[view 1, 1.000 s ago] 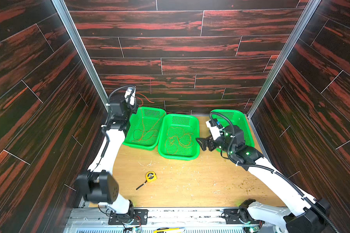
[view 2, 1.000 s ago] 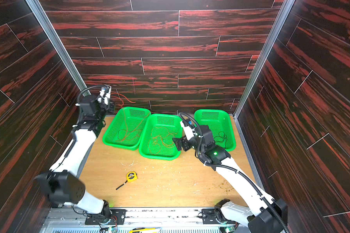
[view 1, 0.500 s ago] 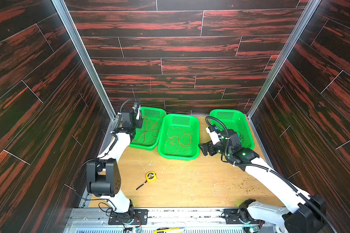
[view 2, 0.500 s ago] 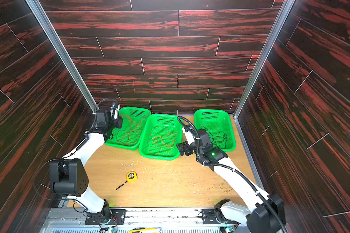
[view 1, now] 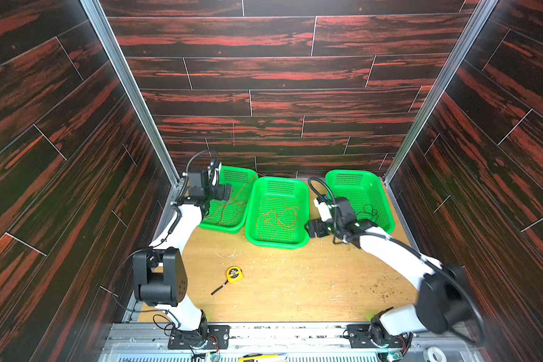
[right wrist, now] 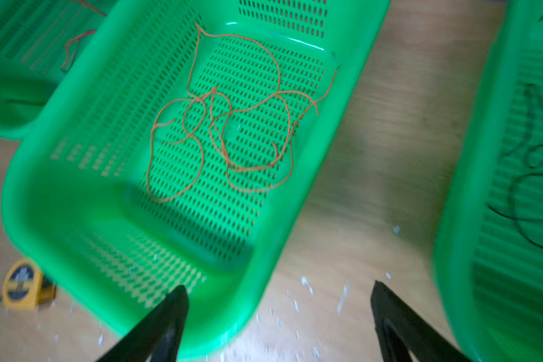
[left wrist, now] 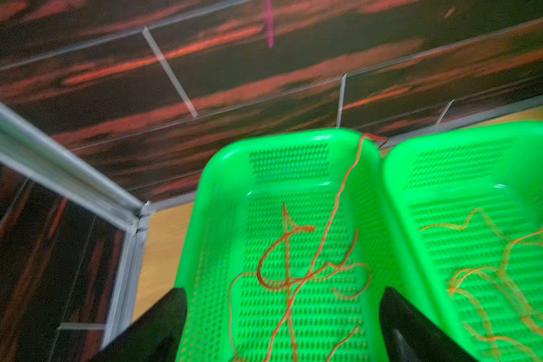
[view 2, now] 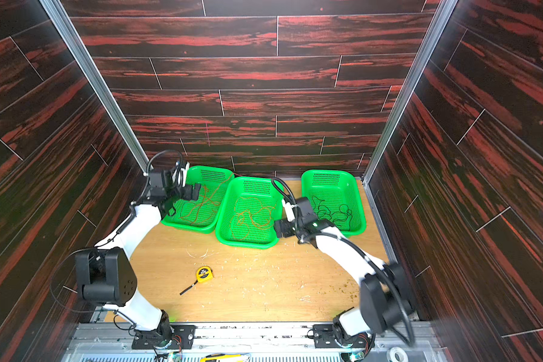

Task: Untangle and sort cables by color
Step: Place the cable into the container.

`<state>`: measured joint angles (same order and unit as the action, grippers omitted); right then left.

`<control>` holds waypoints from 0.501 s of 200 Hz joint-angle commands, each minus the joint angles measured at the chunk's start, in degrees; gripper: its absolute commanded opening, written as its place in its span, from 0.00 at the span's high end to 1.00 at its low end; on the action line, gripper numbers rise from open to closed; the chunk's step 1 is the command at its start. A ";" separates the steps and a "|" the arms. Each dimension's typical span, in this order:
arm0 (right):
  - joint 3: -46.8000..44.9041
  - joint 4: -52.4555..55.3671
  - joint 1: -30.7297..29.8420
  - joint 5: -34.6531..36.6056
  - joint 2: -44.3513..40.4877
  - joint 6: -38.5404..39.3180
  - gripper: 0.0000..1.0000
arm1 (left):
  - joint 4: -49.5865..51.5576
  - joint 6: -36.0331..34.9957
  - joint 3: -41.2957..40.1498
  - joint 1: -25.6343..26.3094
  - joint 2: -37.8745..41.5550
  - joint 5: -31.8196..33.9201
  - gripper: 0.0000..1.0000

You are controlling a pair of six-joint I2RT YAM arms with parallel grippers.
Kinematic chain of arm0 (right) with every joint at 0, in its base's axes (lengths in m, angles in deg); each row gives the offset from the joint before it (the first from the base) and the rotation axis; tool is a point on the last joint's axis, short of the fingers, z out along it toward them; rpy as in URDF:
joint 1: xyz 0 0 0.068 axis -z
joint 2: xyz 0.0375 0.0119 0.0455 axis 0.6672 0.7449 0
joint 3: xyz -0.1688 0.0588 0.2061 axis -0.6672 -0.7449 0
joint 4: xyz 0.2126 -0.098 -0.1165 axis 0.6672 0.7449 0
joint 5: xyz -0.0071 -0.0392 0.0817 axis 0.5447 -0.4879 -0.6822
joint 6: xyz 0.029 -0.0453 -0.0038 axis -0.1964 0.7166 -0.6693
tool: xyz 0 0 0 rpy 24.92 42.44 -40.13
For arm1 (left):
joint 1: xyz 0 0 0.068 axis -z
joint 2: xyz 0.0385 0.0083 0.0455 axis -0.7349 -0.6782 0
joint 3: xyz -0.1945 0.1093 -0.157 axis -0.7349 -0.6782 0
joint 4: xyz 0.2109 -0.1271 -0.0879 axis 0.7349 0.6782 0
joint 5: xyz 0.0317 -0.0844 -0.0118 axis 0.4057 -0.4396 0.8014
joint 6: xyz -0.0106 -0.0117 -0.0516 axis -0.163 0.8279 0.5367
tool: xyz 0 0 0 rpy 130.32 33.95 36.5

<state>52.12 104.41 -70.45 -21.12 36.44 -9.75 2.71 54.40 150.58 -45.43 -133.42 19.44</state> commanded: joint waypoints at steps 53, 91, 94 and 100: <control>11.14 0.60 -0.10 10.83 15.51 -11.49 0.13 | 6.07 1.86 15.38 1.78 -15.28 -4.84 0.14; 13.58 4.44 0.14 15.38 18.08 -11.99 0.24 | 11.29 1.72 25.55 2.70 -24.00 -5.67 0.16; 13.45 4.61 0.17 15.66 17.86 -12.05 0.24 | 11.64 1.69 26.19 2.77 -24.67 -5.84 0.16; 13.10 5.00 0.44 16.13 17.55 -11.92 0.26 | 12.12 1.76 27.69 2.87 -25.89 -5.79 0.17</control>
<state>64.69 105.85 -70.43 -9.27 53.29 -19.91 10.75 56.13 172.75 -43.16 -156.24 14.83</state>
